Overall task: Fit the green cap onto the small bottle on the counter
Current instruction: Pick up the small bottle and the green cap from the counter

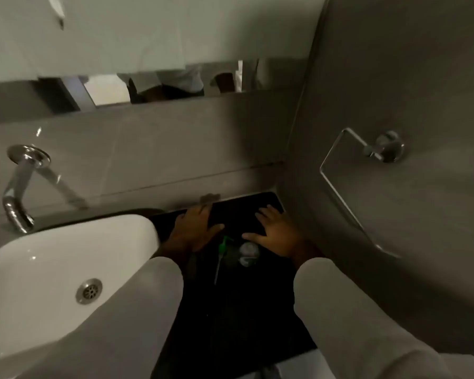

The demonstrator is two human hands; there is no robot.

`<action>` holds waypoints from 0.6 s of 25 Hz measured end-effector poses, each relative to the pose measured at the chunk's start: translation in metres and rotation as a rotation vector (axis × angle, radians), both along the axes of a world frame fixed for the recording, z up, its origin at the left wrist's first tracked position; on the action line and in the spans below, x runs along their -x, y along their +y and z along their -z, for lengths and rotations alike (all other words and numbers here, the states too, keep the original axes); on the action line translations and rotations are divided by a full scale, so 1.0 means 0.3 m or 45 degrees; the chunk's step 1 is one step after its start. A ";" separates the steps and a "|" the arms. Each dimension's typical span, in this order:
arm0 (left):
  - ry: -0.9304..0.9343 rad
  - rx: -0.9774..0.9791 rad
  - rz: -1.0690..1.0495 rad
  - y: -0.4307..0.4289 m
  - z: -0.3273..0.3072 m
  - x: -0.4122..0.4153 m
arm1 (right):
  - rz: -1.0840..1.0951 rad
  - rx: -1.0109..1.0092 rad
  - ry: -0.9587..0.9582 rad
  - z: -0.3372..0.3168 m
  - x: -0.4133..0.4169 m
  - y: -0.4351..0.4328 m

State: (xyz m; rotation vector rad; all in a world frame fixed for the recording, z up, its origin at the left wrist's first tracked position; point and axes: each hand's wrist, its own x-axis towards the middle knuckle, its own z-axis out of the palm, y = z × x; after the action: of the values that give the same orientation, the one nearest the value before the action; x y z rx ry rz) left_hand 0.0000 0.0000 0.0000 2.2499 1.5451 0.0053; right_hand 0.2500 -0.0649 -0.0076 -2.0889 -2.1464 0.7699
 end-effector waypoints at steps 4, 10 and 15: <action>0.169 0.126 -0.054 -0.058 0.211 -0.014 | -0.006 0.205 0.317 0.166 -0.020 -0.063; 0.207 0.356 -0.124 -0.038 0.308 -0.109 | 0.166 0.060 0.639 0.289 -0.016 -0.055; 0.282 0.399 -0.183 -0.011 0.333 -0.153 | 0.217 0.079 0.737 0.330 -0.030 -0.035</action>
State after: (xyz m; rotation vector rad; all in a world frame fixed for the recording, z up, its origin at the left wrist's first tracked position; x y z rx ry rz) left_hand 0.0458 -0.0034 -0.0999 1.9421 1.6831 -0.4288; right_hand 0.2591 -0.0753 -0.1067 -1.7478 -1.6328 1.2415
